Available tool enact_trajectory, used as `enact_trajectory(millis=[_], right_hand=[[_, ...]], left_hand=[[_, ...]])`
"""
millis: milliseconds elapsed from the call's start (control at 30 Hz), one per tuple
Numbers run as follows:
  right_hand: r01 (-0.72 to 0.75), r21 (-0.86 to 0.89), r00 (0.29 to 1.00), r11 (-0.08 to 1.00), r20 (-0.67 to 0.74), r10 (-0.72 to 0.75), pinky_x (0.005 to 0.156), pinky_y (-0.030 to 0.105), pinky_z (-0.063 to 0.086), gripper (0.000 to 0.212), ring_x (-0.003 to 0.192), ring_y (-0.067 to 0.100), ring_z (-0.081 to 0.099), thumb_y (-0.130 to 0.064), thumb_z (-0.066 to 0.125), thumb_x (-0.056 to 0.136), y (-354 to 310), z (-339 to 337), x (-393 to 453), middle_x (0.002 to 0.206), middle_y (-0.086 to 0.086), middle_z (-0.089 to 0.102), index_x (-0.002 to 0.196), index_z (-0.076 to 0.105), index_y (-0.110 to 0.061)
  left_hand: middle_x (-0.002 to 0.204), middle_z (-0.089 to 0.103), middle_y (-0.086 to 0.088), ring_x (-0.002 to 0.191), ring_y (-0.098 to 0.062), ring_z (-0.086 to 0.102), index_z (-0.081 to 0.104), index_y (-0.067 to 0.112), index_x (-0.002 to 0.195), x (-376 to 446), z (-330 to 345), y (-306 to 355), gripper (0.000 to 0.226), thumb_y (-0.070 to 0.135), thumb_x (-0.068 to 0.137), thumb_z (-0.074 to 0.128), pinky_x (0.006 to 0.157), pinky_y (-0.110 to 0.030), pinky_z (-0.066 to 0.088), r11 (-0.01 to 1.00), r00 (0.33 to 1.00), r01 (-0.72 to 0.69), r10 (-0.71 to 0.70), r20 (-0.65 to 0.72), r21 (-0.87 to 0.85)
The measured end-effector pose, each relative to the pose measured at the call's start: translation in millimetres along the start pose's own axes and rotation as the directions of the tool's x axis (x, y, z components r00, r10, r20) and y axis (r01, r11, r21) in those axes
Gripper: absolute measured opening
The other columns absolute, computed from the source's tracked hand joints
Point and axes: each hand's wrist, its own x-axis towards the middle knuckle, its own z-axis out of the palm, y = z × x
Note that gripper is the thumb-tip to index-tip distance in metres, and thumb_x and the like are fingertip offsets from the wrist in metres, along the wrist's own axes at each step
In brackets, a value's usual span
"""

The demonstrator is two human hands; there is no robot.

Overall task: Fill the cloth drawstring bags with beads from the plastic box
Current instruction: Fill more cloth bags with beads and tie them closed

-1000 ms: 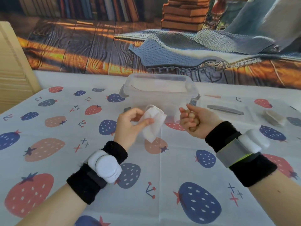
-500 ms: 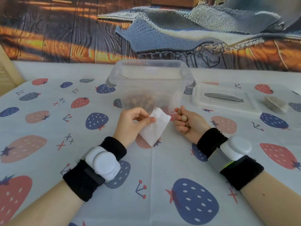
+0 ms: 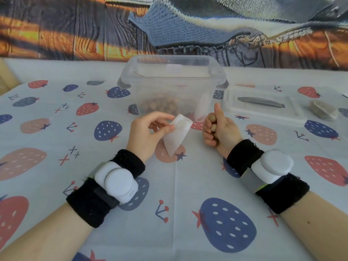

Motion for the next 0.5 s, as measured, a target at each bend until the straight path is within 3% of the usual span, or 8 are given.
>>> enact_trajectory(millis=[233, 367, 500], right_hand=[[0.198, -0.133, 0.978, 0.971, 0.096, -0.186, 0.039, 0.014, 0.022, 0.028, 0.04, 0.012, 0.027, -0.028, 0.04, 0.099, -1.1, 6.4, -10.1, 0.047, -0.004, 0.036, 0.079, 0.047, -0.01], [0.319, -0.126, 0.941, 0.939, 0.157, -0.299, 0.041, 0.017, 0.02, 0.016, 0.044, 0.014, 0.023, -0.014, 0.044, 0.097, -4.1, 10.0, -17.5, 0.054, 0.006, 0.029, 0.085, 0.051, -0.007], [0.358, -0.118, 0.927, 0.926, 0.16, -0.338, 0.04, 0.017, 0.022, 0.014, 0.042, 0.012, 0.026, -0.01, 0.047, 0.096, -5.3, 10.4, -20.9, 0.049, -0.004, 0.036, 0.087, 0.059, -0.011]], left_hand=[[0.07, 0.068, 0.018, 0.068, -0.004, 0.057, 0.063, 0.033, 0.089, -1.5, -1.1, 7.6, 0.03, 0.007, 0.078, 0.074, 0.072, -0.02, 0.043, 0.997, 0.994, -0.075, 0.072, -0.087, -0.027], [0.07, 0.067, 0.02, 0.064, 0.001, 0.052, 0.061, 0.034, 0.089, -2.4, -0.9, 11.0, 0.029, 0.008, 0.08, 0.072, 0.068, -0.01, 0.037, 0.997, 0.994, -0.076, 0.077, -0.079, 0.021], [0.075, 0.069, 0.012, 0.068, -0.006, 0.057, 0.062, 0.029, 0.086, -2.9, -0.4, 9.0, 0.023, 0.008, 0.083, 0.07, 0.066, -0.024, 0.044, 0.997, 0.996, -0.074, 0.076, -0.044, 0.029]])
